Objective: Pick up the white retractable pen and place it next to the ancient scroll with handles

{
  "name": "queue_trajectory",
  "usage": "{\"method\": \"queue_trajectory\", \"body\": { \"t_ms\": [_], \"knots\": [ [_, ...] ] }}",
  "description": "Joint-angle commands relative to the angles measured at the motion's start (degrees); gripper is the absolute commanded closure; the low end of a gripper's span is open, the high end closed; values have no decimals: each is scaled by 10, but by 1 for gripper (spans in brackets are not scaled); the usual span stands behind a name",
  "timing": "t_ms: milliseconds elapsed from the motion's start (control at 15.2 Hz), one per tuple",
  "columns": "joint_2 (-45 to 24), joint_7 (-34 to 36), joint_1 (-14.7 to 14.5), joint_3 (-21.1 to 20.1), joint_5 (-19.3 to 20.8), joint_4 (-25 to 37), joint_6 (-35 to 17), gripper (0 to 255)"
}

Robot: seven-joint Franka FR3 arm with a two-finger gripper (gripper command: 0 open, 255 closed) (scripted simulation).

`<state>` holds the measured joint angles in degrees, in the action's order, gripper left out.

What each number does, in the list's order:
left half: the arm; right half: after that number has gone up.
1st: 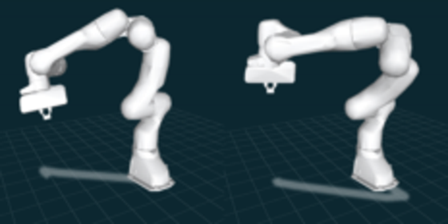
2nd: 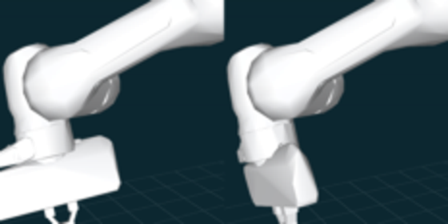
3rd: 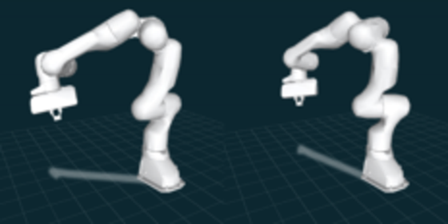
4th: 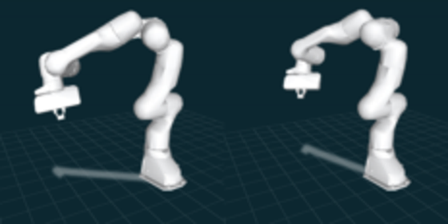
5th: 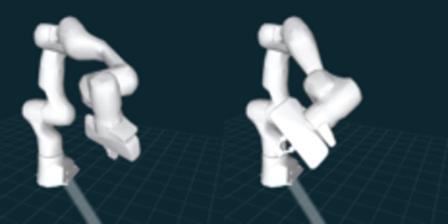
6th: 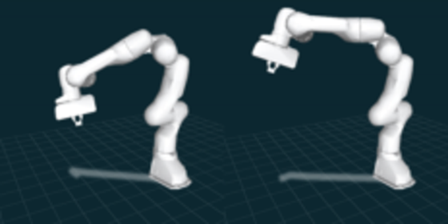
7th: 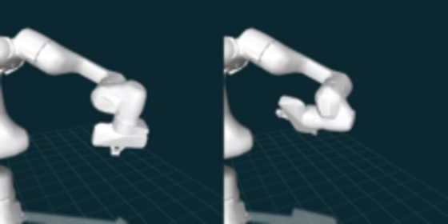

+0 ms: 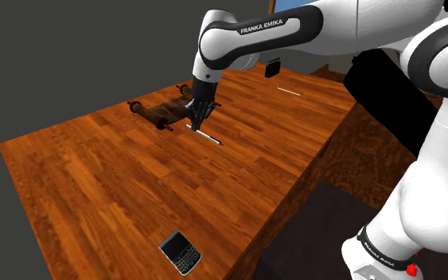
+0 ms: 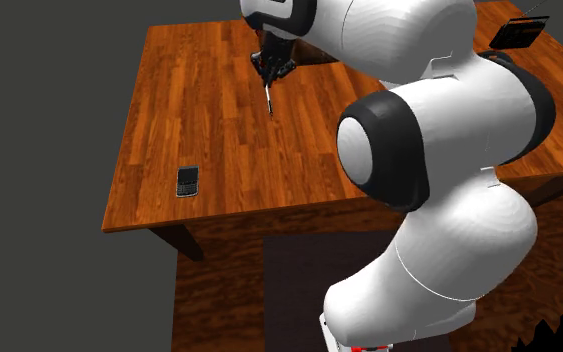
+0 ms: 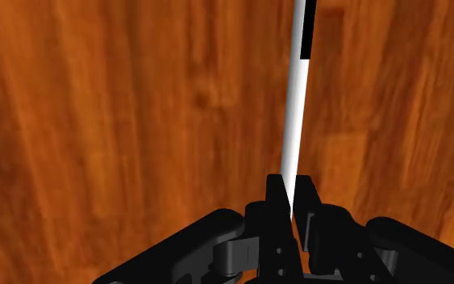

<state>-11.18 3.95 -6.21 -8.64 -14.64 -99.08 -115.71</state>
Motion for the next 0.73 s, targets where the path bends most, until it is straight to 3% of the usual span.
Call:
{"method": "queue_trajectory", "body": {
  "t_ms": [0,396,660],
  "knots": [
    [-49,-1,3,4,8,67,19,255],
    [-215,4,5,13,31,318,108,255],
    [-214,-3,5,13,29,287,78,255]
  ]
}}
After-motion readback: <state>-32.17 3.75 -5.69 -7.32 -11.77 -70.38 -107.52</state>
